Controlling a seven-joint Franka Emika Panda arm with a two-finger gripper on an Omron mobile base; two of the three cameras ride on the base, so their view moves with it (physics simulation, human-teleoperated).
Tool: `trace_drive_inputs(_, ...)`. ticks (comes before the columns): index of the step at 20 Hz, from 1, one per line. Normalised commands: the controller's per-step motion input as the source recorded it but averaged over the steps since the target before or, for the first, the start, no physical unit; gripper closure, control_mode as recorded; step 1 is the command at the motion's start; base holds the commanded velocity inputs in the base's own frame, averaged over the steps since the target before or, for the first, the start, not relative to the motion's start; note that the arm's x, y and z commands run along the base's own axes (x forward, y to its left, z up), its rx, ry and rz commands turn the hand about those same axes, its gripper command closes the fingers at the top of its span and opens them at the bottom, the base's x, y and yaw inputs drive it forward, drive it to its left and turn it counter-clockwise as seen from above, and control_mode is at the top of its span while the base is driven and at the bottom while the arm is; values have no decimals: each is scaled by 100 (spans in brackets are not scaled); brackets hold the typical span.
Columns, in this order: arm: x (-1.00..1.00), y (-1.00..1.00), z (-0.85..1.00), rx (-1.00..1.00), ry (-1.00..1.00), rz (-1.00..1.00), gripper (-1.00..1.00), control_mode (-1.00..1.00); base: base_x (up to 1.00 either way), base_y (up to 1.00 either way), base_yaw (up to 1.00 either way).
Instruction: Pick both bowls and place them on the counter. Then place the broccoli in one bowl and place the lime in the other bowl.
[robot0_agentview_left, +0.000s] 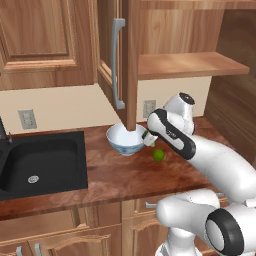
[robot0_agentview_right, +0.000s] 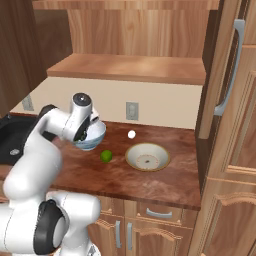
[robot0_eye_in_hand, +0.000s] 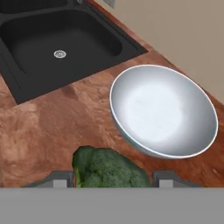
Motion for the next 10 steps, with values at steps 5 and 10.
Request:
trace_drive_inputs(5,44,11,1,15,-1,-6,100,-100,0,0,0)
trace_drive_inputs(10,51,12,6,13,0,-9,100,-100,0,0,0)
